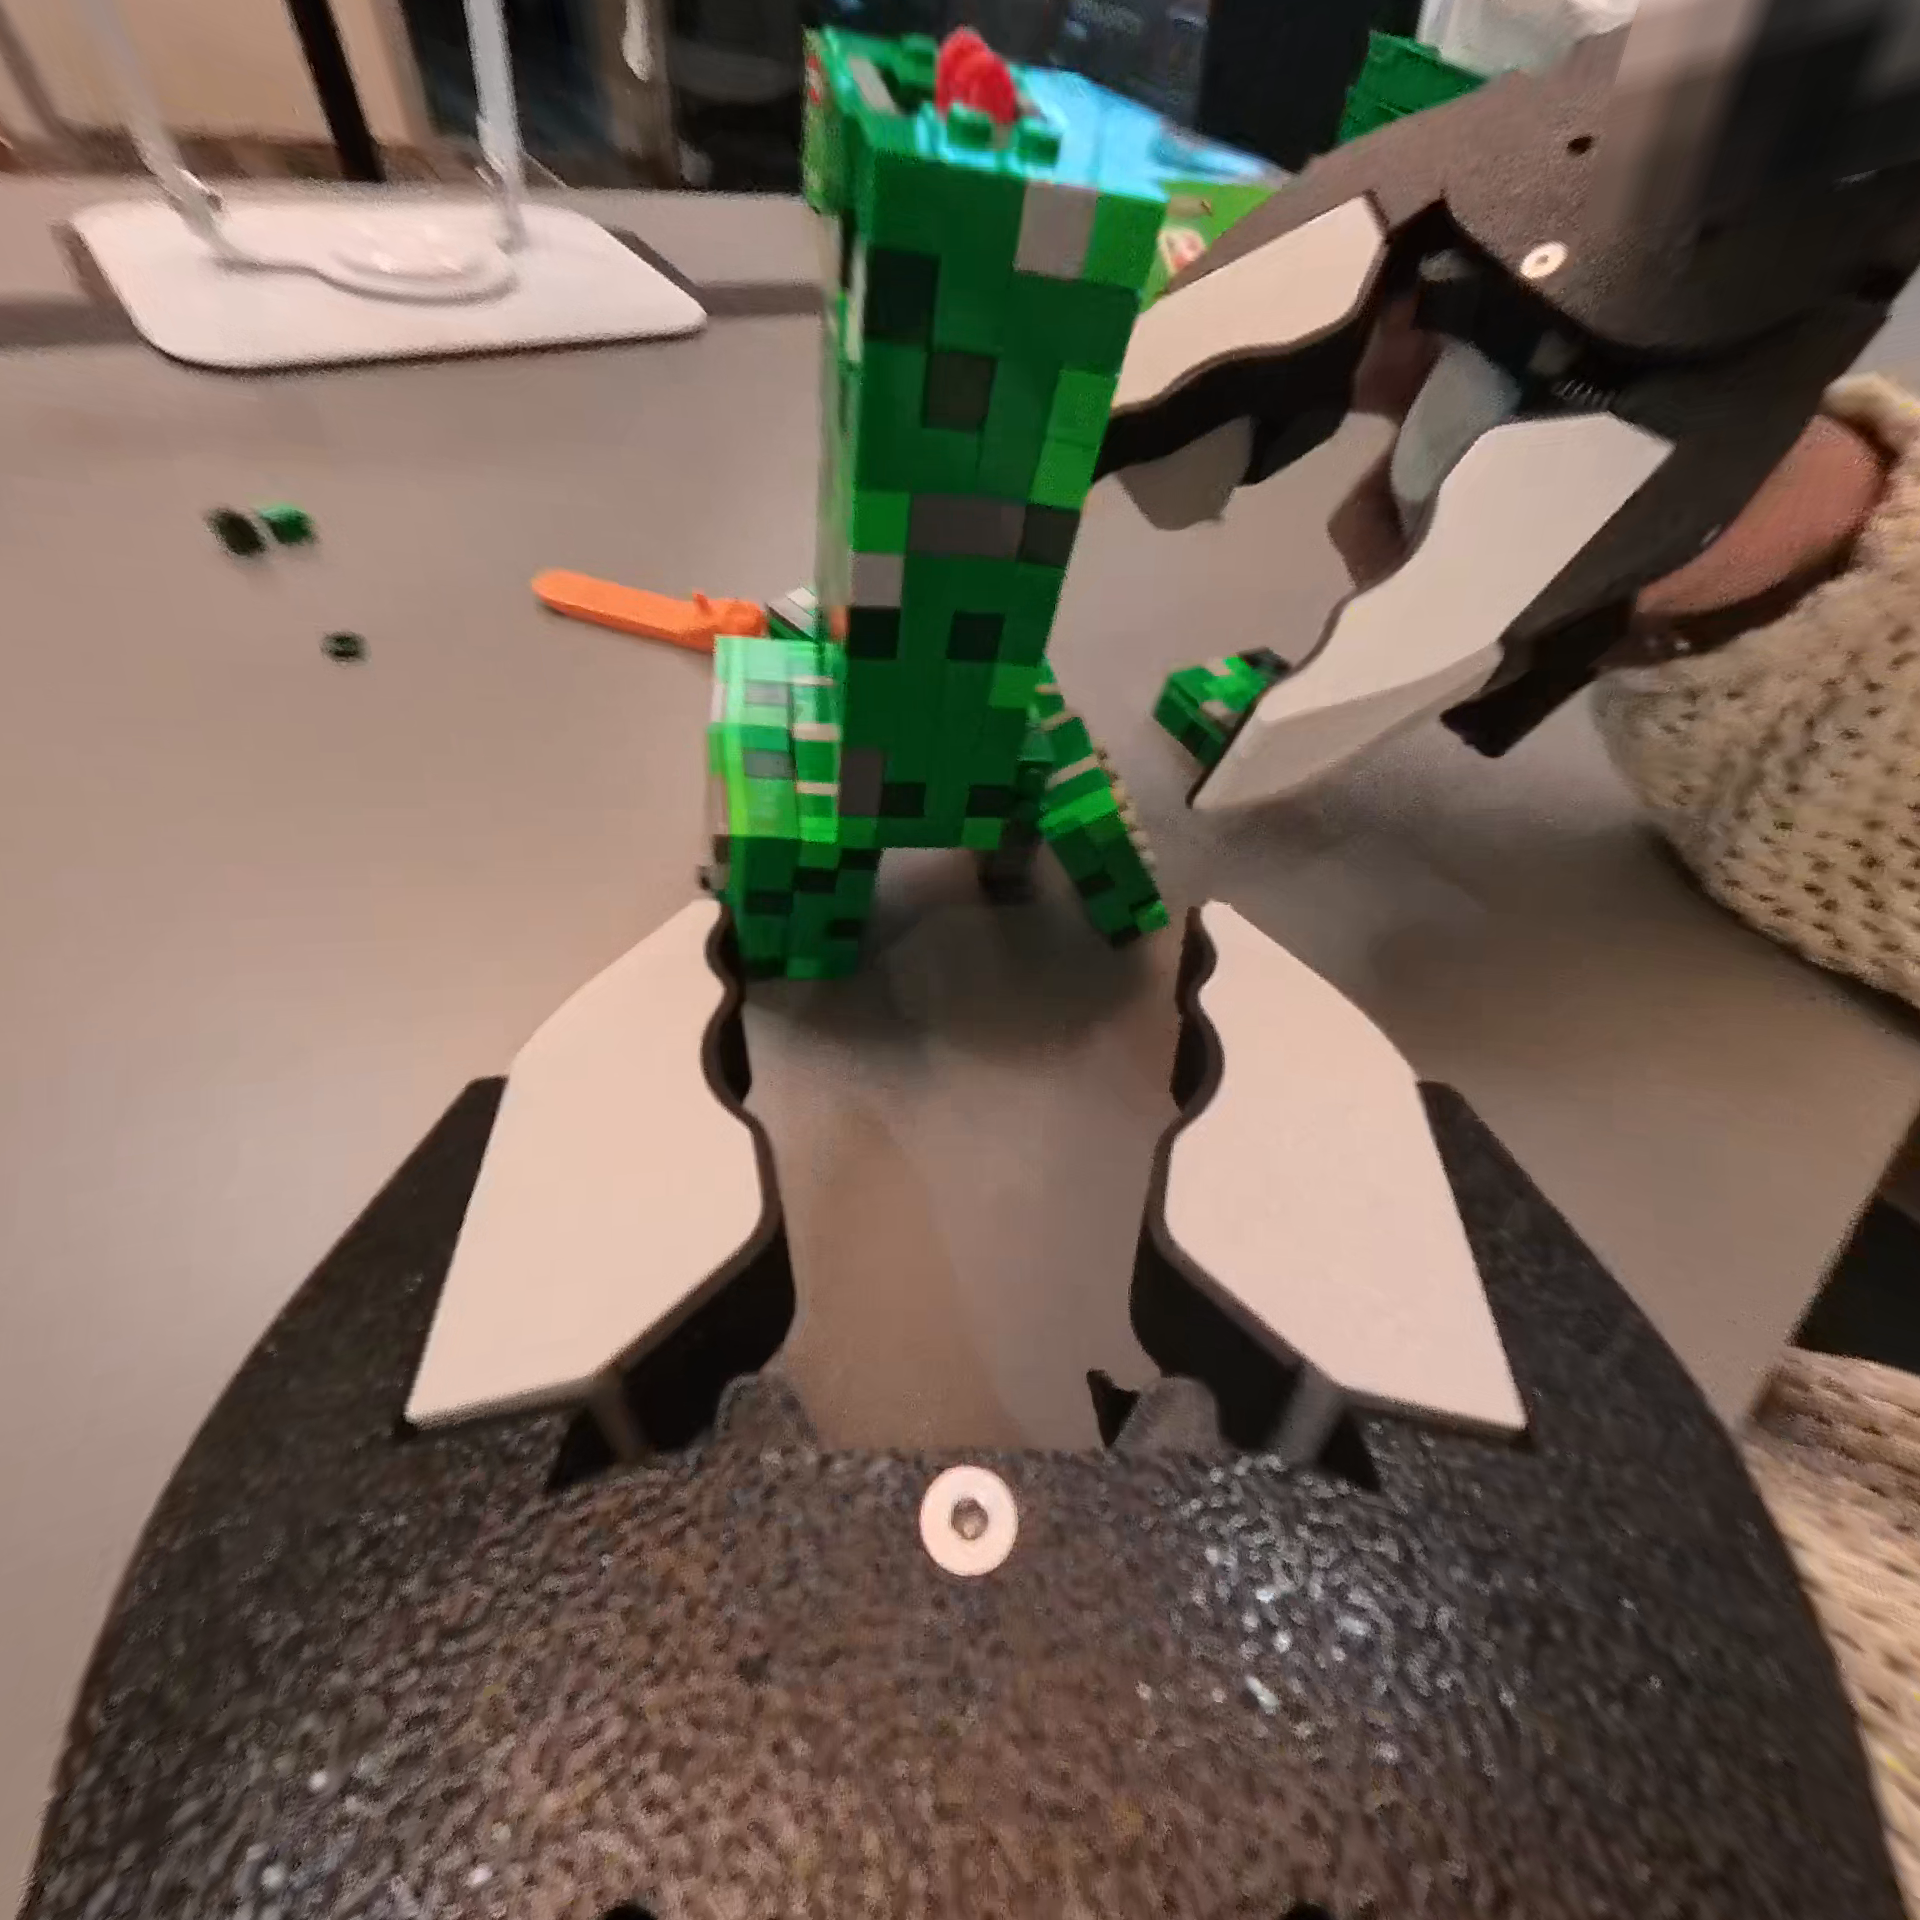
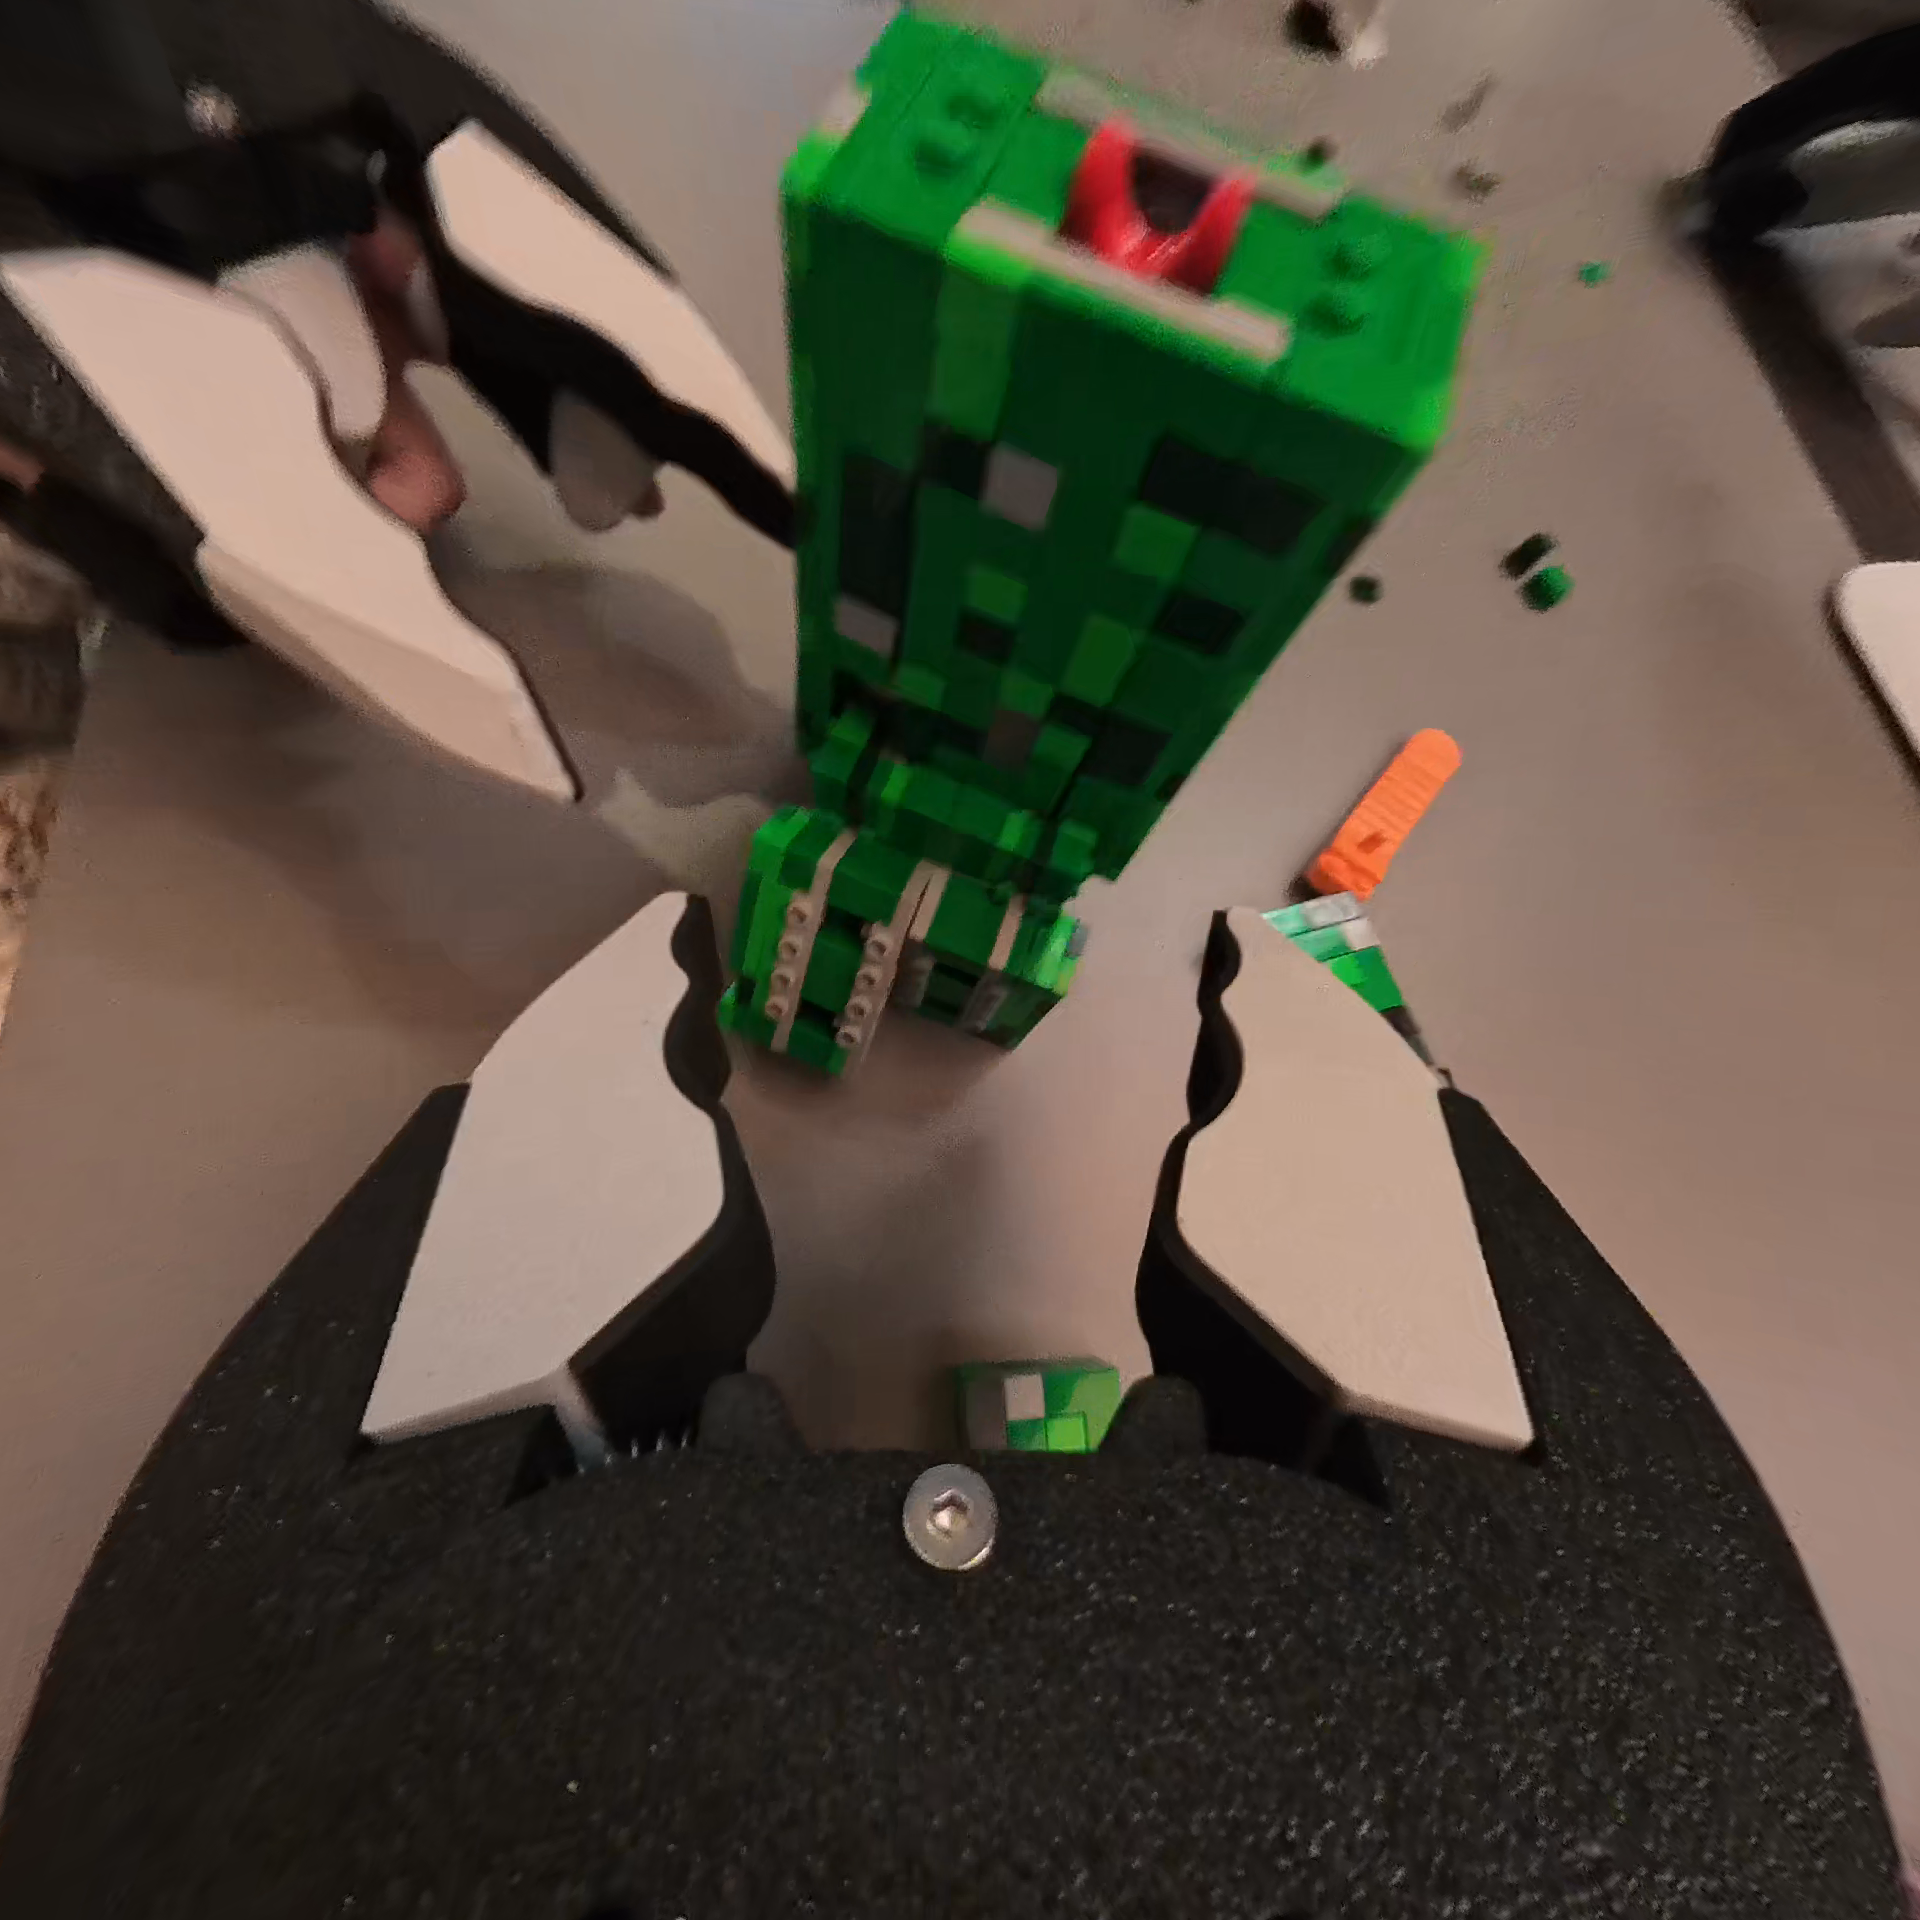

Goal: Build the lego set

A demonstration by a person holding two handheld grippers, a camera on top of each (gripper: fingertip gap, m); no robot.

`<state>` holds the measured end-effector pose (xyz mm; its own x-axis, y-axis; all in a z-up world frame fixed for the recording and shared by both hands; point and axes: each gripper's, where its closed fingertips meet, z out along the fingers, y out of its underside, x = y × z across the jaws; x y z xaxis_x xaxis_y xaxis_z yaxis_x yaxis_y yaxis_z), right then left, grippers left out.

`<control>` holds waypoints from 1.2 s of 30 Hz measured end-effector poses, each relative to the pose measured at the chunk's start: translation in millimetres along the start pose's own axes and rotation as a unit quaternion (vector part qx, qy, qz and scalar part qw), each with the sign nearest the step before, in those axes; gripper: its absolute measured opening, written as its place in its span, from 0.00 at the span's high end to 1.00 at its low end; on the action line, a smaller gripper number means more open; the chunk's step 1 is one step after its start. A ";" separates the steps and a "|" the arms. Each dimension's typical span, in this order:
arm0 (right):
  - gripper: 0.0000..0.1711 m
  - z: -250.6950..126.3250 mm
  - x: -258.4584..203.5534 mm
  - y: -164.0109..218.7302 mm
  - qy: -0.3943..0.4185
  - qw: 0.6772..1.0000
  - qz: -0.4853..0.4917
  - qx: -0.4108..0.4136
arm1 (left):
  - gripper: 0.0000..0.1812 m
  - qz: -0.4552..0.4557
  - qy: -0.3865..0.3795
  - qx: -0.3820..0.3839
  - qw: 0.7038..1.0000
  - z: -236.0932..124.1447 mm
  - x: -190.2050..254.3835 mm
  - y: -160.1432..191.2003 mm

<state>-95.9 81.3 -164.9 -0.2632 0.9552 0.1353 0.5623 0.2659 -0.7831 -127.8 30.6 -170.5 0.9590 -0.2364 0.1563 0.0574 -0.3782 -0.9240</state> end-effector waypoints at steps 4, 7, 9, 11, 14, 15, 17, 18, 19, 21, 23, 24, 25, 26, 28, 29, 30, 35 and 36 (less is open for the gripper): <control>0.44 -8.5 15.8 -34.4 0.056 0.989 0.088 0.106 | 0.50 0.028 -0.052 0.066 0.996 -8.1 -14.4 -15.7; 0.39 -10.6 12.4 -53.5 0.068 0.975 0.133 0.167 | 0.48 0.028 -0.049 0.088 0.995 -11.5 -14.2 -20.6; 0.39 -6.7 9.4 -60.3 0.081 0.972 0.134 0.177 | 0.48 0.027 -0.045 0.087 0.995 -11.3 -13.4 -20.1; 0.39 0.3 6.6 -64.2 0.084 0.973 0.134 0.167 | 0.48 0.029 -0.042 0.083 0.995 -10.6 -12.3 -19.1; 0.46 4.1 10.4 -71.6 0.104 0.970 0.136 0.170 | 0.49 0.037 -0.040 0.077 0.996 -10.0 -10.1 -17.4; 0.49 4.0 13.2 -72.4 0.116 0.970 0.132 0.168 | 0.49 0.039 -0.041 0.076 0.995 -10.0 -9.6 -16.9; 0.54 2.7 17.1 -72.9 0.127 0.970 0.129 0.166 | 0.49 0.042 -0.040 0.073 0.996 -9.8 -8.5 -15.8; 0.55 2.0 18.2 -72.9 0.125 0.969 0.132 0.167 | 0.49 0.043 -0.039 0.071 0.996 -9.5 -8.1 -15.4; 0.55 1.9 19.0 -72.7 0.123 0.969 0.136 0.168 | 0.49 0.043 -0.038 0.069 0.996 -9.2 -7.9 -15.0; 0.55 1.5 20.0 -72.7 0.118 0.968 0.142 0.169 | 0.50 0.041 -0.037 0.066 0.996 -8.4 -8.0 -14.4; 0.55 1.4 20.4 -72.9 0.115 0.968 0.146 0.168 | 0.50 0.039 -0.036 0.063 0.997 -7.7 -8.5 -13.7; 0.55 1.5 20.7 -73.2 0.115 0.968 0.148 0.168 | 0.51 0.039 -0.037 0.062 0.997 -7.5 -8.6 -13.5; 0.55 1.6 21.0 -73.3 0.115 0.968 0.150 0.167 | 0.51 0.039 -0.037 0.062 0.997 -7.4 -8.7 -13.3; 0.55 1.5 21.3 -73.3 0.115 0.967 0.155 0.167 | 0.51 0.041 -0.037 0.061 0.997 -7.3 -8.5 -13.3; 0.55 1.2 22.2 -73.5 0.113 0.966 0.162 0.167 | 0.51 0.043 -0.038 0.060 0.997 -6.9 -8.1 -13.0; 0.55 1.0 22.5 -73.4 0.113 0.966 0.164 0.167 | 0.52 0.044 -0.038 0.059 0.997 -6.7 -7.7 -12.7; 0.55 0.8 22.7 -73.2 0.112 0.965 0.167 0.168 | 0.52 0.045 -0.038 0.058 0.997 -6.5 -7.3 -12.4; 0.55 0.8 22.5 -73.1 0.109 0.966 0.165 0.167 | 0.52 0.050 -0.037 0.052 0.997 -5.3 -6.2 -11.2; 0.55 1.1 21.9 -73.1 0.109 0.967 0.161 0.166 | 0.52 0.051 -0.038 0.052 0.997 -5.3 -6.2 -11.2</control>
<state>-143.6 82.6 -105.4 0.0744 0.9959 -0.0509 0.2964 -0.0708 -0.9524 -135.8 31.6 -159.3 0.9793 -0.1991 0.0369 -0.0164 -0.2597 -0.9655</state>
